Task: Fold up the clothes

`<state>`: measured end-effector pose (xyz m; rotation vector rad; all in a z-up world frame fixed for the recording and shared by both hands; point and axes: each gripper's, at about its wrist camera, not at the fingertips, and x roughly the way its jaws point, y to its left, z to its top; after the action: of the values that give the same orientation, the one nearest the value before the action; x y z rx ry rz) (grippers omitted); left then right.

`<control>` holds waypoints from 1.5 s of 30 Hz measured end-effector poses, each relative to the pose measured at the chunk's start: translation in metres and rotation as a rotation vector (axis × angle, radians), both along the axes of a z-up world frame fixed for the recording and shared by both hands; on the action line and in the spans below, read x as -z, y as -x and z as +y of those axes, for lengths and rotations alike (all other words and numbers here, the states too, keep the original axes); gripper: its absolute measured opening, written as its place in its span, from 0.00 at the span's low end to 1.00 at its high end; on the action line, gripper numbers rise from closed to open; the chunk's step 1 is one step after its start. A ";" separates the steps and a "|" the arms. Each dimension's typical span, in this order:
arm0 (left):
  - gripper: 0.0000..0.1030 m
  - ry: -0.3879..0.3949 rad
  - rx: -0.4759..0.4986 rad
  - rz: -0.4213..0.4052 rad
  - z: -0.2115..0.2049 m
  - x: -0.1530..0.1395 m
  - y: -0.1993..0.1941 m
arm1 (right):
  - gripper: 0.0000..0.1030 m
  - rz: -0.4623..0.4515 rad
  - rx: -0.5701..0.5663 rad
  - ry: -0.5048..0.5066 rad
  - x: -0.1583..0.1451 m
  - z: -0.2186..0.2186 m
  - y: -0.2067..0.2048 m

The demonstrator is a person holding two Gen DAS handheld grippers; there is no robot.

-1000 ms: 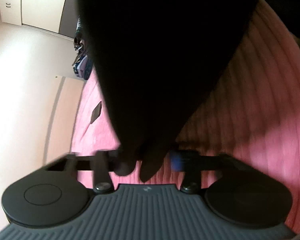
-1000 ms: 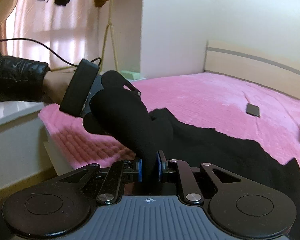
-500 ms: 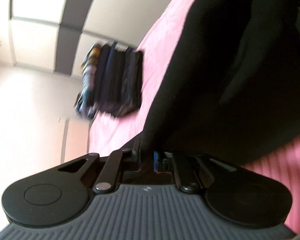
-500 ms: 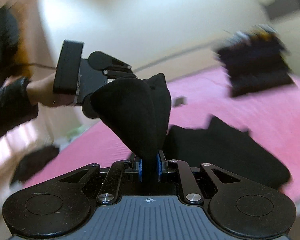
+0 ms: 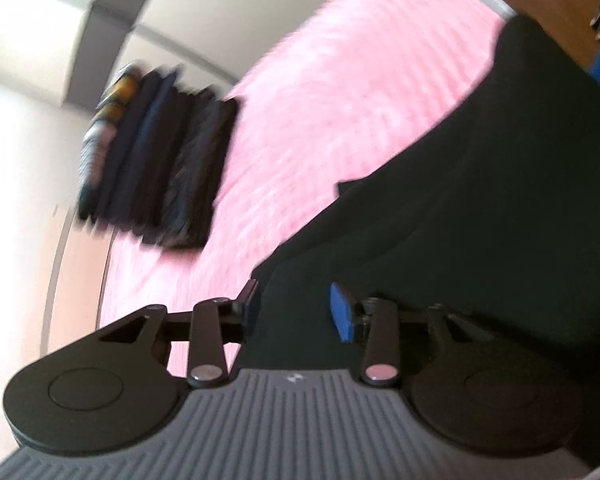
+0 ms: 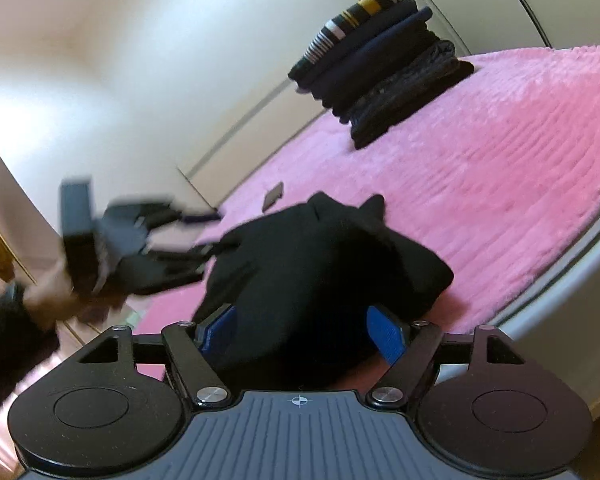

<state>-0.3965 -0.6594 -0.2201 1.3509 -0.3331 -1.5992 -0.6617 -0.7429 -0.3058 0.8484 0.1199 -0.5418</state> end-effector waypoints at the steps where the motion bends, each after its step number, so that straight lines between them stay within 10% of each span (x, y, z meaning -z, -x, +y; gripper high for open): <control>1: 0.35 0.003 -0.047 0.047 0.009 -0.007 -0.008 | 0.73 -0.011 0.006 -0.005 -0.001 -0.002 0.001; 7: 0.35 -0.036 -0.264 0.353 0.099 -0.029 -0.031 | 0.71 -0.038 0.061 -0.136 0.001 -0.026 -0.014; 9: 0.35 -0.054 -0.303 0.424 0.116 -0.029 -0.049 | 0.15 -0.045 0.081 -0.186 0.003 -0.035 -0.021; 11: 0.33 -0.065 -0.328 0.463 0.126 -0.019 -0.059 | 0.12 -0.055 0.095 -0.188 -0.004 -0.040 -0.023; 16: 0.32 -0.050 -0.330 0.515 0.120 -0.010 -0.068 | 0.11 -0.025 0.123 -0.053 -0.031 -0.035 -0.015; 21: 0.32 -0.055 -0.312 0.515 0.102 -0.002 -0.064 | 0.11 -0.001 0.158 -0.263 0.020 -0.052 -0.005; 45: 0.37 -0.089 -0.454 0.621 -0.001 0.008 -0.154 | 0.12 0.132 0.108 -0.165 0.003 -0.046 0.002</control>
<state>-0.2422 -0.6600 -0.2276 0.8458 0.3977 -1.5560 -0.6636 -0.7889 -0.3090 0.9837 0.2430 -0.6964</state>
